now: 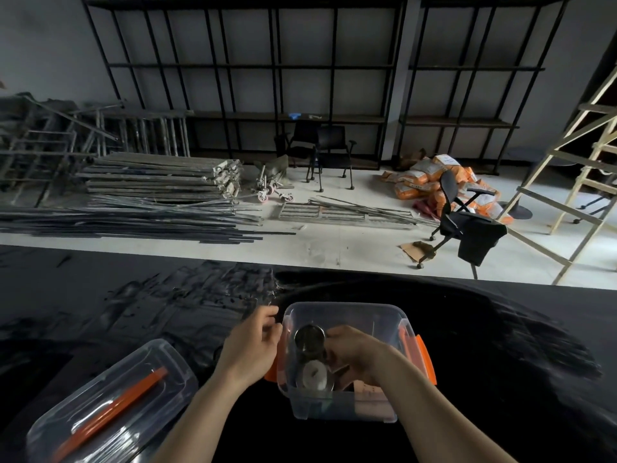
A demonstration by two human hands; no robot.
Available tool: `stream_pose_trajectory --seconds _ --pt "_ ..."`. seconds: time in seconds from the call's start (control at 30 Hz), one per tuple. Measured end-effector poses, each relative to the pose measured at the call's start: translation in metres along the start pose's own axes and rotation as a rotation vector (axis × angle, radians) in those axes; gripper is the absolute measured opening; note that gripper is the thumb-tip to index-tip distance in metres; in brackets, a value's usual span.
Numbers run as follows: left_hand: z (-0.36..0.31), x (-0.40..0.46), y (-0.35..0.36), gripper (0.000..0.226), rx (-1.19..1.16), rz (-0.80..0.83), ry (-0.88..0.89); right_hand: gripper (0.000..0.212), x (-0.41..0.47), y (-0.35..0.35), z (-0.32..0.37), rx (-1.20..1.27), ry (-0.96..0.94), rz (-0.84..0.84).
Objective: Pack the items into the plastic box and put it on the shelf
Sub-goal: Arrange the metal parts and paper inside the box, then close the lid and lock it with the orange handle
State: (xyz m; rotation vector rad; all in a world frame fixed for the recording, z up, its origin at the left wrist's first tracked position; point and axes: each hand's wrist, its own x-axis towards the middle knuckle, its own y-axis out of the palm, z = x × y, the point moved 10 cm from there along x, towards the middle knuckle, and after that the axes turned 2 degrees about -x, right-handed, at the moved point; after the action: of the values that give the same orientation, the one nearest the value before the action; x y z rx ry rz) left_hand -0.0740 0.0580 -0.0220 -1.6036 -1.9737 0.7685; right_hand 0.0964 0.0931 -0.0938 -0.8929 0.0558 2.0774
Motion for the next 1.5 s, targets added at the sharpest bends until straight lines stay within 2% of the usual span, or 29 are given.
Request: stream_pose_trajectory --seconds 0.2,0.33,0.4,0.47,0.5,0.57,0.63,0.7,0.8,0.9,1.07,1.13,1.23,1.3,1.37,1.5 --pt "0.012 -0.004 0.004 0.030 -0.093 -0.067 -0.013 0.016 -0.002 0.002 0.003 0.090 0.039 -0.046" --pt "0.014 -0.005 0.003 0.032 -0.108 -0.043 -0.015 0.017 -0.007 0.000 0.004 0.006 0.061 -0.082" --pt "0.018 -0.005 -0.008 0.031 -0.111 -0.080 -0.021 0.025 -0.015 -0.017 0.016 -0.194 0.012 -0.226" --pt "0.027 -0.007 -0.031 0.028 -0.114 -0.184 -0.029 0.028 -0.036 -0.037 0.047 -0.462 -0.118 -0.457" --pt "0.036 -0.009 -0.046 0.026 -0.120 -0.251 -0.055 0.027 -0.050 -0.041 0.068 -0.529 -0.209 -0.568" --pt "0.066 -0.017 -0.076 0.025 -0.151 -0.373 -0.162 0.025 -0.081 -0.032 0.114 -0.497 -0.419 -0.712" --pt "0.105 -0.031 -0.104 0.029 -0.152 -0.484 -0.292 0.022 -0.090 -0.001 0.154 -0.390 -0.611 -0.669" --pt "0.145 -0.052 -0.128 0.038 -0.074 -0.566 -0.432 0.022 -0.069 0.043 0.174 -0.347 -0.643 -0.522" --pt "0.193 -0.094 -0.157 0.053 0.074 -0.616 -0.677 0.035 -0.015 0.109 0.177 -0.429 -0.541 -0.351" --pt "0.228 -0.133 -0.171 0.064 0.080 -0.626 -0.837 0.052 0.032 0.167 0.158 -0.548 -0.403 -0.190" --pt "0.268 -0.167 -0.172 0.056 -0.027 -0.574 -1.000 0.070 0.068 0.227 0.125 -0.671 -0.269 -0.023" --pt "0.274 -0.171 -0.170 0.050 -0.055 -0.552 -1.018 0.065 0.075 0.238 0.121 -0.658 -0.263 -0.022" --pt "0.288 -0.173 -0.165 0.054 -0.068 -0.555 -1.030 0.062 0.079 0.248 0.121 -0.673 -0.275 -0.053" --pt "0.288 -0.170 -0.166 0.051 -0.111 -0.586 -1.009 0.051 0.078 0.242 0.124 -0.596 -0.253 -0.090" --pt "0.272 -0.167 -0.174 0.047 -0.181 -0.651 -0.965 0.037 0.071 0.225 0.130 -0.508 -0.231 -0.172" --pt "0.229 -0.137 -0.196 0.045 -0.256 -0.739 -0.842 0.031 0.043 0.171 0.155 -0.409 -0.269 -0.358"
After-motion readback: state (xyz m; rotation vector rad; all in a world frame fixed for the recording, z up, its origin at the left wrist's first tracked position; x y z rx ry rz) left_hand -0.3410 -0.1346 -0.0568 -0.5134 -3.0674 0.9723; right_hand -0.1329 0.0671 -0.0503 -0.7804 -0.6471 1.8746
